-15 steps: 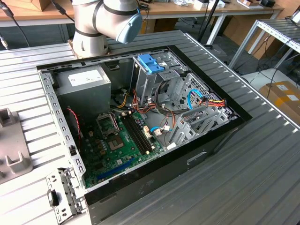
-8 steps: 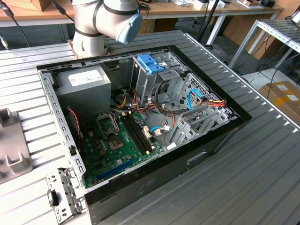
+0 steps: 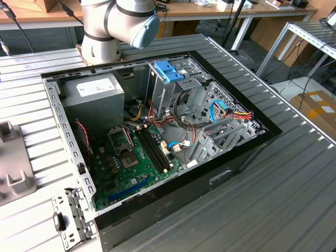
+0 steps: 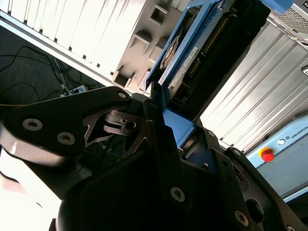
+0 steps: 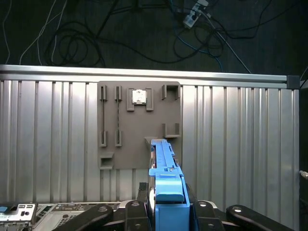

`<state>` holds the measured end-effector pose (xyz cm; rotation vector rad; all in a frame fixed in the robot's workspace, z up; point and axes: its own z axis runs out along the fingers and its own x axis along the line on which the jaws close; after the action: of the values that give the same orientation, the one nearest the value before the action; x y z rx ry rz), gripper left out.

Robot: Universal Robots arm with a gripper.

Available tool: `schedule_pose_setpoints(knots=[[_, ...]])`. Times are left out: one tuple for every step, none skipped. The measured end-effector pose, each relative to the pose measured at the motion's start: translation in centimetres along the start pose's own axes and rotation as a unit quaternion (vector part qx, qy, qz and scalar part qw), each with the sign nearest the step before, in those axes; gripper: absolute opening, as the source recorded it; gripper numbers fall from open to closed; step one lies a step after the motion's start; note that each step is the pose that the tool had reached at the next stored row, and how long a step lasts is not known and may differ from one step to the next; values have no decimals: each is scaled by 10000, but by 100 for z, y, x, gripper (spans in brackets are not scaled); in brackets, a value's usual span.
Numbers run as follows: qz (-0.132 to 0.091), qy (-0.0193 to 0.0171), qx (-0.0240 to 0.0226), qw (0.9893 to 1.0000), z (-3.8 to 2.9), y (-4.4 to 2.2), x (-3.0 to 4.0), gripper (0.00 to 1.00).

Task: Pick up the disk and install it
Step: 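Pick up the disk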

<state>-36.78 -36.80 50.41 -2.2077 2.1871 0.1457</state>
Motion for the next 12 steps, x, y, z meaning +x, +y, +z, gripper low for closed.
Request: schedule_pose_setpoints(knots=[[0,0,0,10000,0,-6,2,37],[0,0,0,10000,0,-10,3,37],[0,0,0,10000,-1,-13,4,37],[0,0,0,10000,-1,-16,5,37],[0,0,0,10000,0,-20,6,37],[0,0,0,10000,-1,-25,7,37],[0,0,-1,10000,-1,-29,7,37],[0,0,0,10000,-1,-34,8,37],[0,0,0,10000,-1,-36,9,37],[0,0,0,10000,-1,-40,10,37],[0,0,-1,10000,-2,-43,11,37],[0,0,0,10000,-2,-47,11,37]])
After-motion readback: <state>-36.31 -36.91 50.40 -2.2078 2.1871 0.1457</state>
